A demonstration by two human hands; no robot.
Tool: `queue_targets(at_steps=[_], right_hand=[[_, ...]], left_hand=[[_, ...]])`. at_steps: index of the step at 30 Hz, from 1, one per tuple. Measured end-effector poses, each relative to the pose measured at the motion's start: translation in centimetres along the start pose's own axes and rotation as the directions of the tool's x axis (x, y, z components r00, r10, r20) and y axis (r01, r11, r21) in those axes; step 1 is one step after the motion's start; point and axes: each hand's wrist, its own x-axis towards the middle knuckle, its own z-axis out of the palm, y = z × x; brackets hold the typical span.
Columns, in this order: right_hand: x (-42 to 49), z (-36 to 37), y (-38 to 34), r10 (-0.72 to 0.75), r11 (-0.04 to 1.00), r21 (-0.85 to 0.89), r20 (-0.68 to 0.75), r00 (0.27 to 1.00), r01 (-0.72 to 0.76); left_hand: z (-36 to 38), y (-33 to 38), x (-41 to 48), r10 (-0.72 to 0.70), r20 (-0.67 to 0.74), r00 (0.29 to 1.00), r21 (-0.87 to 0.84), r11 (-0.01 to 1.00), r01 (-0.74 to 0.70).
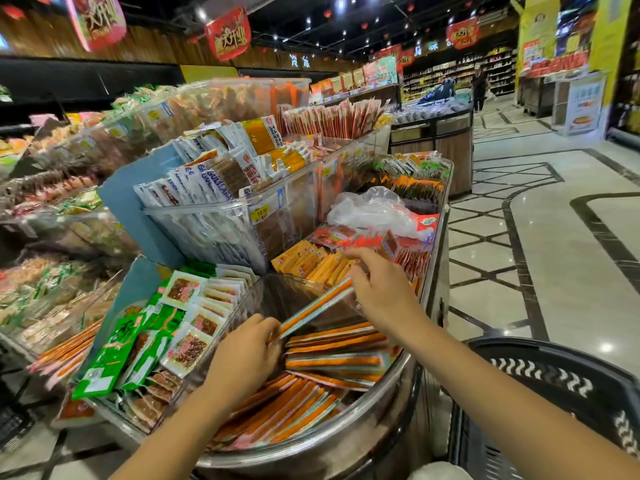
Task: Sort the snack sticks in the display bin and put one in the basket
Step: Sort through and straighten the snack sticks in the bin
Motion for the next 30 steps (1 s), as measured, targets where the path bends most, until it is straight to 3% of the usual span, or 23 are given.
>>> queue_targets(at_steps=[4, 8, 13, 16, 22, 25, 30], right_hand=[[-0.6, -0.6, 1.2, -0.136, 0.957, -0.242, 0.107, 0.985, 0.158], [-1.3, -1.3, 2.5, -0.146, 0.896, -0.395, 0.170, 0.975, 0.203], [-2.2, -1.8, 4.1, -0.178, 0.727, -0.635, 0.193, 0.965, 0.261], [-2.6, -1.8, 4.9, -0.150, 0.668, -0.700, 0.205, 0.967, 0.252], [-2.7, -1.2, 5.1, -0.144, 0.647, -0.727, 0.178, 0.974, 0.228], [-2.5, -0.4, 4.5, -0.194, 0.657, -0.718, 0.135, 0.972, 0.230], [-1.9, 1.8, 1.8, -0.241, 0.708, -0.633, 0.200, 0.950, 0.313]], left_hand=[[1.3, 0.2, 2.1, 0.011, 0.062, 0.998, 0.015, 1.000, -0.012], [2.4, 1.3, 4.2, -0.014, 0.069, 0.997, 0.039, 0.999, 0.011], [4.4, 2.2, 5.6, -0.087, 0.092, 0.992, 0.034, 0.996, 0.084], [5.4, 2.4, 5.7, -0.095, 0.121, 0.988, 0.011, 0.996, 0.094], [5.6, 1.3, 5.1, -0.028, 0.237, 0.971, -0.080, 0.996, 0.048], [4.2, 0.9, 4.7, -0.014, 0.175, 0.985, -0.124, 0.992, 0.037], [-0.2, -1.3, 3.2, 0.040, -0.097, 0.995, -0.137, 0.989, -0.053]])
